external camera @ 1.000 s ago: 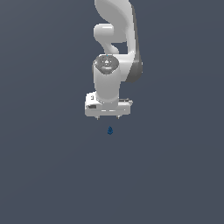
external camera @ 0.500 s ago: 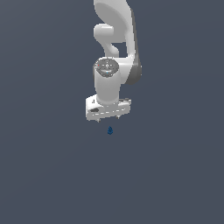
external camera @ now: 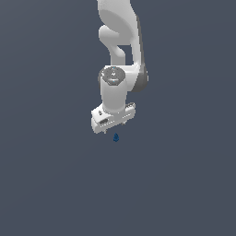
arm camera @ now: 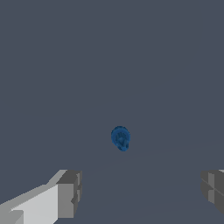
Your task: Pick up the object and move it to a goal position.
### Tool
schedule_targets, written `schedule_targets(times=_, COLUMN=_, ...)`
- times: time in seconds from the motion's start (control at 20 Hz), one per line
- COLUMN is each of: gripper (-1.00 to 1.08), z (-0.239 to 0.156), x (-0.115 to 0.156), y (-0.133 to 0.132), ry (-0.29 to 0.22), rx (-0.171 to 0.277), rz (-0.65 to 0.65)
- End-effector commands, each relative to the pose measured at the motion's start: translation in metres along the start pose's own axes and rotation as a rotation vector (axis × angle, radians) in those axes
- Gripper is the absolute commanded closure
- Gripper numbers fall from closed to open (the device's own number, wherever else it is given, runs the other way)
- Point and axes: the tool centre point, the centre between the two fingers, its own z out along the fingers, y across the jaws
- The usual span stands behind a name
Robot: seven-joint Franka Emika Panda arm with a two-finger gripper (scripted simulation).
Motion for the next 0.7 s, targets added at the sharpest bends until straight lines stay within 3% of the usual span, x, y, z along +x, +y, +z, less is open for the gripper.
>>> schedule_targets(times=0.0, gripper=-0.92, z=0.004, x=0.000, y=0.000, ry=0.004, rx=-0.001, rz=-0.071)
schedule_targets(times=0.65, gripper=-0.92, z=0.025, x=0.003, y=-0.004, ry=0.026, rx=-0.008, rz=-0.410)
